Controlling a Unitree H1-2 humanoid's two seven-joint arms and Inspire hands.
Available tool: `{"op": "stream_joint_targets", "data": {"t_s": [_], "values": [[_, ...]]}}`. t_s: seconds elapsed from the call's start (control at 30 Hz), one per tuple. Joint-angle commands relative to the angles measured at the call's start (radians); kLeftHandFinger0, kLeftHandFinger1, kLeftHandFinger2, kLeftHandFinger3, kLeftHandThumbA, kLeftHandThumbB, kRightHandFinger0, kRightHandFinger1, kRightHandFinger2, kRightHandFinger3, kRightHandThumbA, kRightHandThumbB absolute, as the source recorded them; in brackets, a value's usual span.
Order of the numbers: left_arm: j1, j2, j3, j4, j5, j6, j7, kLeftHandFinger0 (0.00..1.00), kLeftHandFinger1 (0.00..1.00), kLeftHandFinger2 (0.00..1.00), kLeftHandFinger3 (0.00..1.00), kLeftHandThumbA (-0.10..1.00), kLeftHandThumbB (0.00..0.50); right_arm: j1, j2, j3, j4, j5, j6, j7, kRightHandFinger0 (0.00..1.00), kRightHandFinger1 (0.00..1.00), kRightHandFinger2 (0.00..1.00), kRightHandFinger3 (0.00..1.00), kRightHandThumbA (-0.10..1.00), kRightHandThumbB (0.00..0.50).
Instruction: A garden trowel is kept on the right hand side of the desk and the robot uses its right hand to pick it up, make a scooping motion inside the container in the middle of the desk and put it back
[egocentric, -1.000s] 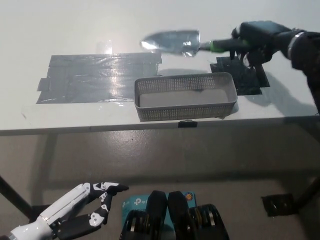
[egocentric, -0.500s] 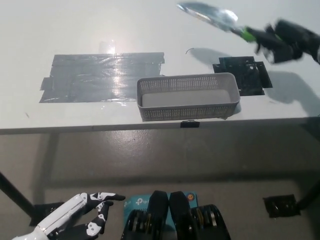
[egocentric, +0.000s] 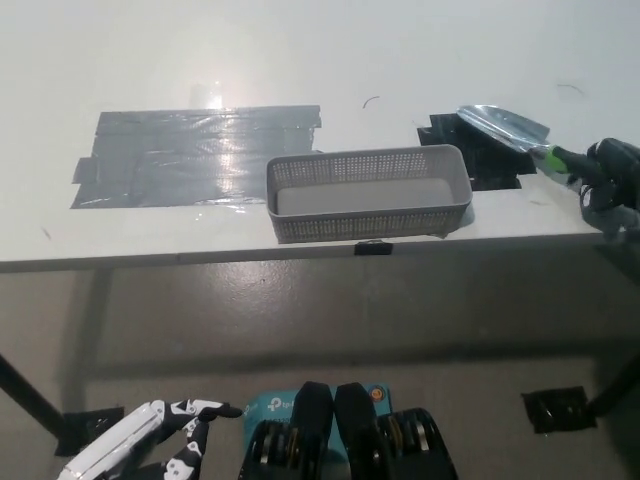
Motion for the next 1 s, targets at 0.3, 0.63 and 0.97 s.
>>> {"op": "stream_joint_targets", "data": {"t_s": [0.3,0.63,0.97], "values": [[0.017,0.012,0.024,-0.023,-0.009,-0.037,0.005,1.0,0.97,0.81,0.86,1.0,0.5,-0.062,0.022,0.104,-0.07,-0.03,0.055,-0.042,0.74,1.0,1.0,1.0,0.47,0.28],[0.016,0.017,0.027,-0.026,-0.01,-0.038,0.003,1.0,0.94,0.79,0.83,1.0,0.5,-0.105,-0.077,0.207,-0.285,-0.015,0.167,0.288,1.0,1.0,1.0,1.0,0.99,0.5],[0.026,0.021,0.023,-0.018,-0.01,-0.052,-0.004,1.0,0.93,0.82,0.86,1.0,0.5,-0.044,-0.149,0.108,-0.544,-0.033,0.167,0.327,1.0,1.0,1.0,1.0,1.0,0.5]]}}
